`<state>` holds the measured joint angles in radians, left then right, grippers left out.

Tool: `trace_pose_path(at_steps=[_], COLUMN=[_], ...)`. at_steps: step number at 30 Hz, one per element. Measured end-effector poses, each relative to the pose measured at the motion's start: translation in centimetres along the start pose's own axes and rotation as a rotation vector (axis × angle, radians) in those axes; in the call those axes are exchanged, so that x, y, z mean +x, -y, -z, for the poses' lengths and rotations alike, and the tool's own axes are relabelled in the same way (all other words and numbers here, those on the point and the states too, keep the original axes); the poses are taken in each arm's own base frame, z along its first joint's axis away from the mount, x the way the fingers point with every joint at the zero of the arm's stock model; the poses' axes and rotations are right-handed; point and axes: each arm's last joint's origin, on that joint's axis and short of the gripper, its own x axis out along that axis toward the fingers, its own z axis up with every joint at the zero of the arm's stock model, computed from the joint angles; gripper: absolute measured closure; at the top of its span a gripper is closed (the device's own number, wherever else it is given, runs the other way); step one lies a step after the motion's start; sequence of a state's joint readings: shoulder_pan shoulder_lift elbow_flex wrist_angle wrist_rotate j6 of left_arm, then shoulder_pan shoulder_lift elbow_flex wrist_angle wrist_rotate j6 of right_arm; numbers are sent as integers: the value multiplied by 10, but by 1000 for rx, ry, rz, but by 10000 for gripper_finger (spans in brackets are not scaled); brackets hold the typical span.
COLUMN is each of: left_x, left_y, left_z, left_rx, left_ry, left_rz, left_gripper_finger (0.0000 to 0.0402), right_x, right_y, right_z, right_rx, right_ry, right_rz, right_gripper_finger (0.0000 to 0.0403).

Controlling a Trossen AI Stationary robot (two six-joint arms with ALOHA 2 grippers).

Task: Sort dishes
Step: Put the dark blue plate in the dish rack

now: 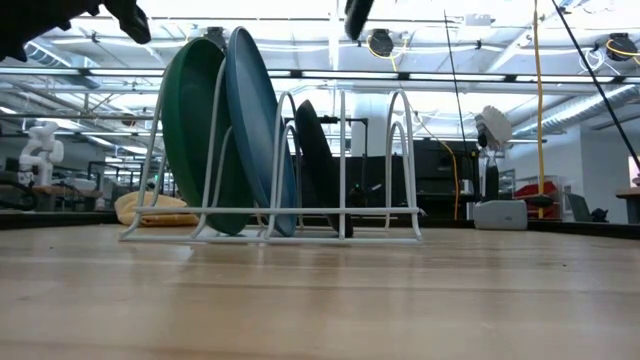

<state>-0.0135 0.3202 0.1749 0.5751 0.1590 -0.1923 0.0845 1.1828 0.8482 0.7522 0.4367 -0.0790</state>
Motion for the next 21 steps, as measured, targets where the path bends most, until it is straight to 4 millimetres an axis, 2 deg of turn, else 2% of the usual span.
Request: trace_pose_path(at_steps=[5,10,14,18,21], left_x=[0,0,0,0,0], left_y=[-2,-4,-4,-3,-3], left_z=[0,-1,-4,-5,-5], left_rx=[49,78,82,106,107], left_ry=[11,23,54,62,60], left_rz=[-65,-127,-141,-140,-140], left_gripper_finger=[253,253,253,253,253], right_x=[-26,-38,-53,-64,-69], right_y=[-18,-49,-72,-86,-96], right_z=[25,48,56,65,79], right_rx=[125,159,172,193,188], right_ry=[-104,-207,-238,-265,-296], right_rz=[-38,-15,69,133,167], right_gripper_finger=[403,403,403,403,403])
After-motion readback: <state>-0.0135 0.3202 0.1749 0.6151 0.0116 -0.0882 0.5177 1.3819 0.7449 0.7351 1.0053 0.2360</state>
